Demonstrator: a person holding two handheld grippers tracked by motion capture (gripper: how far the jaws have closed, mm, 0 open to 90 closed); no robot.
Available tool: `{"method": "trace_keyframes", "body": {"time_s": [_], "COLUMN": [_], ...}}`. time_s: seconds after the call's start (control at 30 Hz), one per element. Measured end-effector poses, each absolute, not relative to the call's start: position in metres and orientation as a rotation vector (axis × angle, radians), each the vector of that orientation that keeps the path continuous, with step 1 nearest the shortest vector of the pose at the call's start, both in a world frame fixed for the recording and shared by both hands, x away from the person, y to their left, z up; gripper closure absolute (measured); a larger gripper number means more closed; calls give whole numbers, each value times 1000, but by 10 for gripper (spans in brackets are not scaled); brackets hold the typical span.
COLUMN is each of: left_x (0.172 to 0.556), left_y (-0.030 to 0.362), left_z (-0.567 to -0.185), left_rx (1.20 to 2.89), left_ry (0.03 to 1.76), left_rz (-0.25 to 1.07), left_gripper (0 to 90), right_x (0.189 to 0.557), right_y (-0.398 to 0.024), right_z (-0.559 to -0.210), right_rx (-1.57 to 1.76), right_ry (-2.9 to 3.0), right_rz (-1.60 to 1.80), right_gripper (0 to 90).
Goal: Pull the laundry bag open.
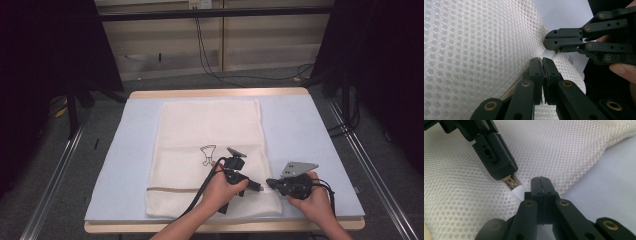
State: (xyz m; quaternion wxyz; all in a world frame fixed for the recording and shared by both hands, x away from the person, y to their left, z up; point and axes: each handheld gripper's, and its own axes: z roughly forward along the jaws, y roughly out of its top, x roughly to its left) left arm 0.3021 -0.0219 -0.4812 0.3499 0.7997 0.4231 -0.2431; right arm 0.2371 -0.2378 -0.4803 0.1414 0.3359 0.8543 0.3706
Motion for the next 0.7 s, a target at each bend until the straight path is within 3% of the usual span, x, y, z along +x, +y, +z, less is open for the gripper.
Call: {"method": "trace_keyframes", "body": {"time_s": [0.7], "left_x": [304], "left_y": [7], "left_z": [-477], "left_rx": [2043], "left_ry": [1114], "left_rz": [-646], "left_gripper": [873], "right_x": [237], "right_y": [-239], "right_z": [-481], "right_rx": [965], "right_ry": [2467], "right_rz": [1076], "right_gripper": [900]}}
